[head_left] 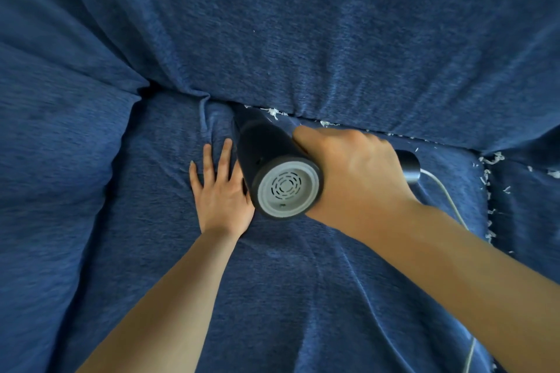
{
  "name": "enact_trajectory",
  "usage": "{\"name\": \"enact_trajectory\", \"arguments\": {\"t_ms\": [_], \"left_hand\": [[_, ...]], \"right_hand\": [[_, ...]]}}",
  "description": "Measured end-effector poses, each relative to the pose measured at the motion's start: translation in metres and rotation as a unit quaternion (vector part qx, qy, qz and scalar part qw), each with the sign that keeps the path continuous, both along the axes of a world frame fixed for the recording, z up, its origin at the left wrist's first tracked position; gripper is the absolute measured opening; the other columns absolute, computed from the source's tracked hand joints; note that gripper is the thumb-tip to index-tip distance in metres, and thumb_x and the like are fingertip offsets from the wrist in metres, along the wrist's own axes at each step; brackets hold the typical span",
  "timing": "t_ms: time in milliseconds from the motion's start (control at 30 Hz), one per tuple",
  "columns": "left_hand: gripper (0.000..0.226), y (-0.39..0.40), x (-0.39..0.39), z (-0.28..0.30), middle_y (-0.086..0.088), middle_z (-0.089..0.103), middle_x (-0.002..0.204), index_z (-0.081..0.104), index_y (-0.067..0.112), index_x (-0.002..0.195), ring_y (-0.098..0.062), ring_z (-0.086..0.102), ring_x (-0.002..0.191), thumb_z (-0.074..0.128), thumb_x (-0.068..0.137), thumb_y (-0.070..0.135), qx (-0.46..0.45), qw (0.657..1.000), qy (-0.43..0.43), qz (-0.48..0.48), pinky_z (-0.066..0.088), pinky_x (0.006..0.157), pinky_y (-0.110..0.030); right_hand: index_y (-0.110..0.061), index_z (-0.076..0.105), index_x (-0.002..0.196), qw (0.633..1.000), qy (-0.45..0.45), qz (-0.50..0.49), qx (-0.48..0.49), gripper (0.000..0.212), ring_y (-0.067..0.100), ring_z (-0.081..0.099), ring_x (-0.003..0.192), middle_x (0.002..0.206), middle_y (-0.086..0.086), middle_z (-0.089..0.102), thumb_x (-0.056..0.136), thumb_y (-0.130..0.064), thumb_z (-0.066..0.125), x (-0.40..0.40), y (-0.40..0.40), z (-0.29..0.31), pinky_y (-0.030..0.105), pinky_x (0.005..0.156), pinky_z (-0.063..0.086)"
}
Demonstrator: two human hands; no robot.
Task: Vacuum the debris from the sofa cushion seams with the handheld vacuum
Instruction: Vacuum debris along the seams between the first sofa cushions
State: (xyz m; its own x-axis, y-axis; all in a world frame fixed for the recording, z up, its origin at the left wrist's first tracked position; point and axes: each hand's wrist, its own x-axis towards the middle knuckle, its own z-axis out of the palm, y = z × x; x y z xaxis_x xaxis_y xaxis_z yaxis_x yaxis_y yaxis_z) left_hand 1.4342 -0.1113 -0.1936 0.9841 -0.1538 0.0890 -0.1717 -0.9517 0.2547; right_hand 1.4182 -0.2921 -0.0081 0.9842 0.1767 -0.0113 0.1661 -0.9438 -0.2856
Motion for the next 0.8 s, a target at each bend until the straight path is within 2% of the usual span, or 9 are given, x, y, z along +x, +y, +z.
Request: {"name": "enact_trajectory", "arguments": {"t_ms": [67, 167, 367, 500, 633, 800], "left_hand": [[0.067, 0.002, 0.000, -0.004, -0.002, 0.025, 0.159, 0.034, 0.026, 0.146, -0.032, 0.007, 0.150, 0.061, 0.089, 0.048, 0.091, 0.995, 0.040, 0.000, 0.011, 0.117, -0.060], [0.062, 0.002, 0.003, -0.007, 0.003, 0.026, 0.160, 0.036, 0.031, 0.148, -0.028, -0.004, 0.151, 0.047, 0.094, 0.058, 0.107, 0.992, 0.065, -0.003, 0.005, 0.118, -0.057], [0.061, 0.002, 0.002, -0.009, 0.000, 0.029, 0.158, 0.034, 0.029, 0.146, -0.028, 0.001, 0.151, 0.052, 0.093, 0.052, 0.085, 0.995, 0.055, 0.002, 0.010, 0.117, -0.058], [0.057, 0.000, 0.002, -0.007, 0.001, 0.030, 0.158, 0.033, 0.028, 0.145, -0.026, 0.002, 0.151, 0.051, 0.094, 0.046, 0.044, 0.998, 0.050, 0.007, 0.012, 0.117, -0.058], [0.069, -0.001, 0.003, -0.004, 0.001, 0.021, 0.162, 0.015, 0.033, 0.153, -0.028, 0.000, 0.151, 0.049, 0.095, 0.049, 0.063, 0.996, 0.056, 0.006, 0.005, 0.119, -0.057], [0.074, 0.000, 0.003, -0.003, 0.002, 0.013, 0.163, 0.015, 0.034, 0.154, -0.030, -0.001, 0.151, 0.053, 0.093, 0.050, 0.072, 0.995, 0.068, -0.001, 0.004, 0.119, -0.057]], "right_hand": [[-0.024, 0.034, 0.073, 0.999, -0.032, -0.012, 0.006, 0.044, 0.022, 0.038, 0.045, 0.057, -0.009, 0.043, 0.062, -0.038, 0.074, -0.005, -0.005, 0.002, 0.027, 0.053, 0.026], [-0.025, 0.032, 0.071, 0.998, -0.052, -0.013, 0.016, 0.041, 0.022, 0.034, 0.042, 0.054, -0.010, 0.039, 0.056, -0.040, 0.067, -0.008, -0.010, 0.006, 0.024, 0.050, 0.025], [-0.025, 0.033, 0.070, 0.998, -0.053, -0.021, 0.015, 0.042, 0.023, 0.034, 0.043, 0.054, -0.010, 0.040, 0.056, -0.038, 0.070, -0.001, -0.008, 0.001, 0.025, 0.051, 0.026], [-0.026, 0.035, 0.073, 0.999, -0.003, -0.027, 0.033, 0.043, 0.025, 0.042, 0.053, 0.061, -0.009, 0.043, 0.064, -0.037, 0.076, 0.005, -0.007, 0.001, 0.030, 0.055, 0.032], [-0.028, 0.035, 0.077, 0.999, 0.041, -0.020, 0.025, 0.039, 0.030, 0.058, 0.066, 0.068, -0.008, 0.051, 0.070, -0.041, 0.071, 0.004, -0.016, 0.009, 0.032, 0.060, 0.036], [-0.029, 0.035, 0.071, 1.000, -0.006, -0.016, 0.026, 0.037, 0.029, 0.057, 0.052, 0.058, -0.008, 0.052, 0.059, -0.046, 0.065, -0.005, -0.024, 0.016, 0.028, 0.051, 0.035]]}}
